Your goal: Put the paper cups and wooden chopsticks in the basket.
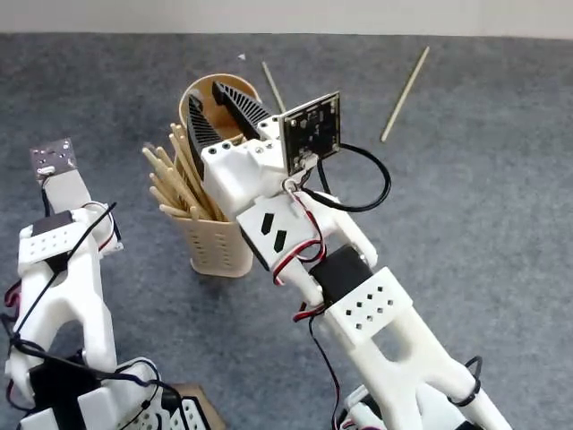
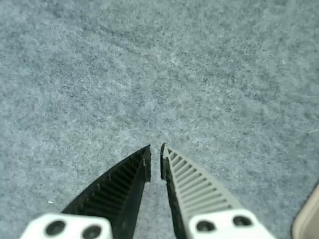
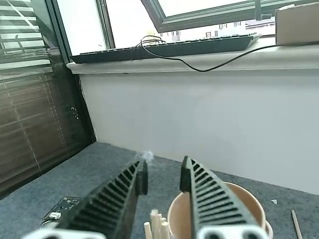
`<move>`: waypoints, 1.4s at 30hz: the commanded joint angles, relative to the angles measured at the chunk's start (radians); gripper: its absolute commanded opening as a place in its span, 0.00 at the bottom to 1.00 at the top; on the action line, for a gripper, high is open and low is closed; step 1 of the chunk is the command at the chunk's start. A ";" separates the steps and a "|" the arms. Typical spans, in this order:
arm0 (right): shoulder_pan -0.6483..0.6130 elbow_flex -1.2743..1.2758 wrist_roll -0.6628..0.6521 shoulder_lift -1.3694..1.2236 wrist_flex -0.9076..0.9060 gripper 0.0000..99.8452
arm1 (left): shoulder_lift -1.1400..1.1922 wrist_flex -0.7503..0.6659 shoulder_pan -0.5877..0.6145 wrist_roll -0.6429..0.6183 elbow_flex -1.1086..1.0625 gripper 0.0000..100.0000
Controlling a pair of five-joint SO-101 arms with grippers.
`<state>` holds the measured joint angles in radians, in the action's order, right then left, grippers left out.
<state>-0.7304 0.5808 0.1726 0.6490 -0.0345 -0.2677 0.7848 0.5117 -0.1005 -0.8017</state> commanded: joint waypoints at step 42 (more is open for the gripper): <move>0.343 -0.458 -0.216 -0.906 -0.461 0.12 | -0.036 -0.015 -0.008 -0.014 -0.005 0.07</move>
<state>-0.4051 0.0913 -0.0361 -0.2731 -0.5562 -0.2677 0.7818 0.5117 -0.1005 -0.8124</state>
